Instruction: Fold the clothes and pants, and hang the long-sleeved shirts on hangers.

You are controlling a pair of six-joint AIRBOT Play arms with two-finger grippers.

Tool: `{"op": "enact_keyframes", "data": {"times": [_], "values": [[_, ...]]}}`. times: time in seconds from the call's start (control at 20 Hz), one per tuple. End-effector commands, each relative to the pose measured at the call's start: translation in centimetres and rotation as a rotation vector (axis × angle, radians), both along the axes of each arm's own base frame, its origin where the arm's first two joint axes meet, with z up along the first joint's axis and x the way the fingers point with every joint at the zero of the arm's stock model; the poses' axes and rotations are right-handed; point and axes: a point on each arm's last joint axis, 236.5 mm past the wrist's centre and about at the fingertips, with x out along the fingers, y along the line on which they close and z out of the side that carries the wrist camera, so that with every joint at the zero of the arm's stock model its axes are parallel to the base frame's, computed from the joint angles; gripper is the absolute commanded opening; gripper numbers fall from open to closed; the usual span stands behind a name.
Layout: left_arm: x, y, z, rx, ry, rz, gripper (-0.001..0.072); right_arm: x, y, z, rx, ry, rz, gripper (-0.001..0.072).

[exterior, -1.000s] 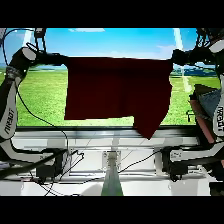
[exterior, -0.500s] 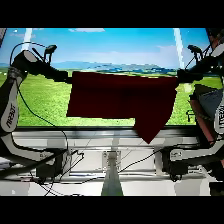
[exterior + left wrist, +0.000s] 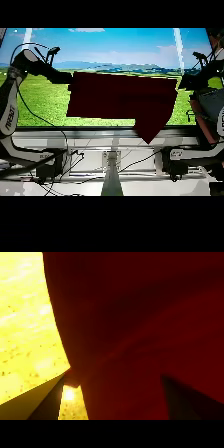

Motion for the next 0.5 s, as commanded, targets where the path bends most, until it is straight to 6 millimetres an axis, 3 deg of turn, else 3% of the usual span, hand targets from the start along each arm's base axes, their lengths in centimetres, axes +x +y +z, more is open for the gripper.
{"op": "enact_keyframes", "data": {"times": [0.0, 0.1, 0.2, 0.3, 0.45], "values": [[-0.3, 1.4, 4.8, 0.004, -0.092, 0.024, 0.0667, -6.2, 0.3, -0.9, 0.046, 0.099, -0.089, 0.0442], [-0.7, 1.8, 8.3, 0.014, -0.178, 0.025, 0.0539, -10.0, 1.8, -2.2, 0.079, 0.127, -0.129, 0.0442], [-1.1, 1.7, 10.4, 0.025, -0.237, 0.006, 0.0533, -12.9, 4.4, -4.2, 0.126, 0.138, -0.163, 0.0442], [-1.6, 1.5, 11.2, 0.024, -0.248, -0.001, 0.0533, -15.1, 7.7, -6.4, 0.216, 0.160, -0.208, 0.0443], [-3.5, 1.5, 11.1, 0.010, -0.183, -0.025, 0.0526, -17.8, 10.9, -9.3, 0.298, 0.210, -0.267, 0.0442]]}}
